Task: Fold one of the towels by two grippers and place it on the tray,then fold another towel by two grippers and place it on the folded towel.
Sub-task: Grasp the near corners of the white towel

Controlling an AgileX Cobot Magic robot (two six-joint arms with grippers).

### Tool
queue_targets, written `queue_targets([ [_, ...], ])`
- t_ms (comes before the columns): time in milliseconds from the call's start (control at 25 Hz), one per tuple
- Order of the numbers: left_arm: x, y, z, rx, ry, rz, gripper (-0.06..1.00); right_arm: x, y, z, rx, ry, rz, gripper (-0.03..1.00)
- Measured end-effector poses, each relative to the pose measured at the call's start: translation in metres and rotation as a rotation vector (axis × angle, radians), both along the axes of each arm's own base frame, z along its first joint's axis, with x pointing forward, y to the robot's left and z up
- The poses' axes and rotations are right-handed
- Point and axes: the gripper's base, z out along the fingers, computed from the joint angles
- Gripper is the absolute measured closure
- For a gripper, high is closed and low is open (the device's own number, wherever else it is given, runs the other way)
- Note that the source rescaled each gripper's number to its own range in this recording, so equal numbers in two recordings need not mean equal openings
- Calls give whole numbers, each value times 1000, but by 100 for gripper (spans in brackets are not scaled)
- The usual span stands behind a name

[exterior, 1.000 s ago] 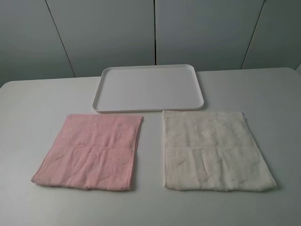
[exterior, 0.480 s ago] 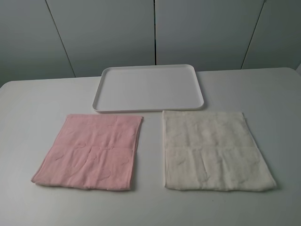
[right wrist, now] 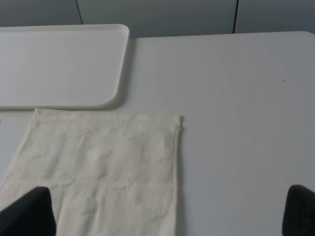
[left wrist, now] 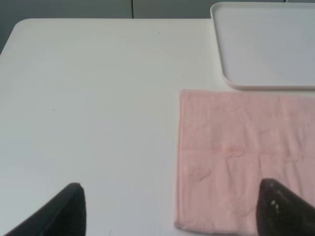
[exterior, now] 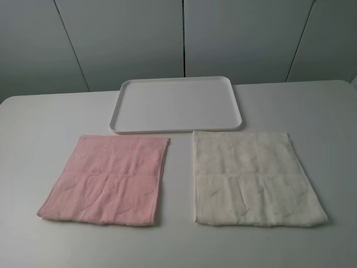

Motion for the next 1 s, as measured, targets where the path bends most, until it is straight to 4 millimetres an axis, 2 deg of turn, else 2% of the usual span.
queue_targets([
  [1000, 0, 0, 0, 0, 0, 0, 4, 0, 0, 0, 0, 0, 0, -3],
])
